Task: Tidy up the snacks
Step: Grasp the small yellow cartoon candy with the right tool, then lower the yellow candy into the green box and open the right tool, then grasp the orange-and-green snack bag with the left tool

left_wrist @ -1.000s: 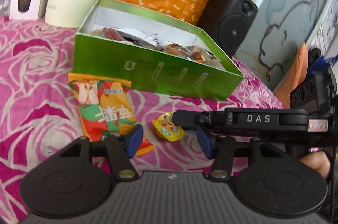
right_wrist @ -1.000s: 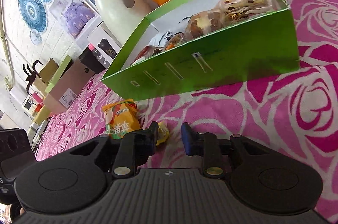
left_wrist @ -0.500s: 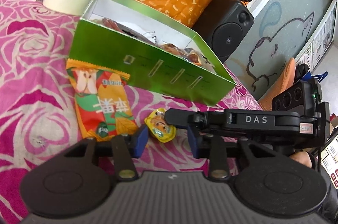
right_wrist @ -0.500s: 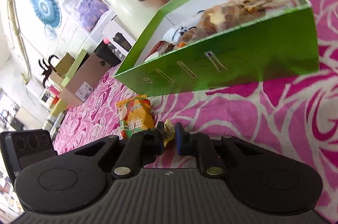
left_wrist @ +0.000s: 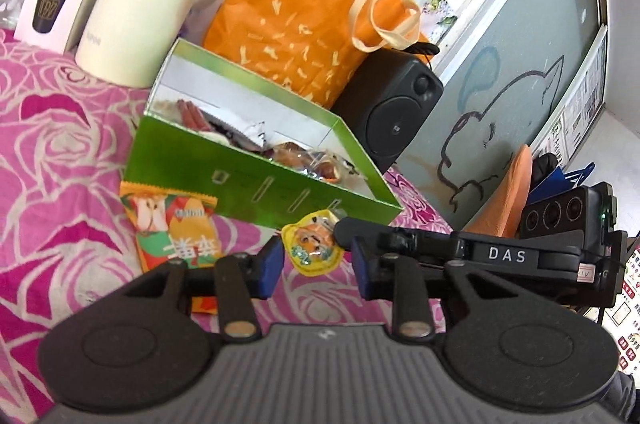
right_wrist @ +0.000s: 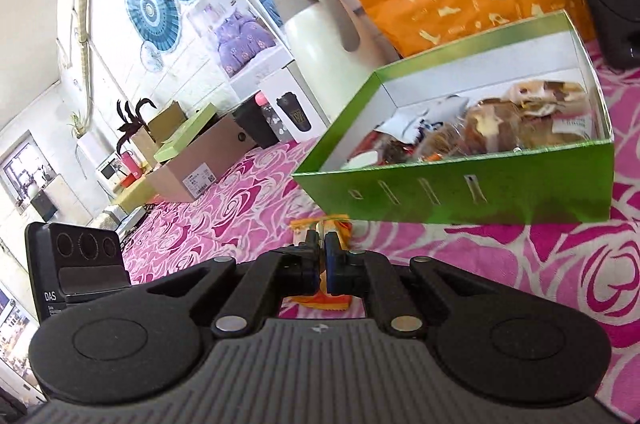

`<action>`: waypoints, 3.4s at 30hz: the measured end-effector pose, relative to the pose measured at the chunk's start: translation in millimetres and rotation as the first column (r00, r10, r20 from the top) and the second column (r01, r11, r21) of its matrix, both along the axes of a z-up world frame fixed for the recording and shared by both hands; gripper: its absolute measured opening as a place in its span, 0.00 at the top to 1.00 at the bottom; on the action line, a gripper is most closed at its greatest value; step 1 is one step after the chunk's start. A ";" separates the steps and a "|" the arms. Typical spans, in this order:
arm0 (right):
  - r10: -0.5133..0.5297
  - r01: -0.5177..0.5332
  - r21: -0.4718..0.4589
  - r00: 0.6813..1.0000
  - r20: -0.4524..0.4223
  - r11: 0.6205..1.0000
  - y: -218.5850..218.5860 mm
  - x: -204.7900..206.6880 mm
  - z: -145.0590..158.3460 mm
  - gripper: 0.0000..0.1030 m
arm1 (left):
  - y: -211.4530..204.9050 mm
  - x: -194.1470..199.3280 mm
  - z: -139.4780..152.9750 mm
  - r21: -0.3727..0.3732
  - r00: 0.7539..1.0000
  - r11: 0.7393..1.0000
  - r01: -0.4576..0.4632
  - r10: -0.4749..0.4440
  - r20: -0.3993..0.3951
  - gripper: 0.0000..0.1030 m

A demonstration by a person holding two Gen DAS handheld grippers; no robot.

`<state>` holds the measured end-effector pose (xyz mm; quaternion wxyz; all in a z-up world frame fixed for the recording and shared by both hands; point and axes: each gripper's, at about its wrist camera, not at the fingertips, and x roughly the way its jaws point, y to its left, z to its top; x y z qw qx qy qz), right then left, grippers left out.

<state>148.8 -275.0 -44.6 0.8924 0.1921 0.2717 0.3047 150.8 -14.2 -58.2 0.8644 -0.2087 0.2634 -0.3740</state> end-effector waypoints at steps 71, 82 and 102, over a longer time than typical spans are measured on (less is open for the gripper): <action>-0.216 0.247 -0.096 0.943 0.252 0.964 10.3 -2.7 35.3 0.04 | 47.1 32.9 26.5 0.202 0.979 0.962 -0.187 0.164 0.123 0.36; 0.022 0.060 -0.405 0.981 0.195 0.912 88.1 -22.4 -16.7 0.00 | 27.7 63.5 -5.1 0.241 0.991 0.967 -0.089 0.110 -0.078 0.36; -0.009 0.050 -0.476 0.996 0.088 0.878 114.5 -2.9 -34.7 0.00 | -12.5 58.8 -15.2 0.427 0.985 0.892 -0.147 0.173 -0.022 0.34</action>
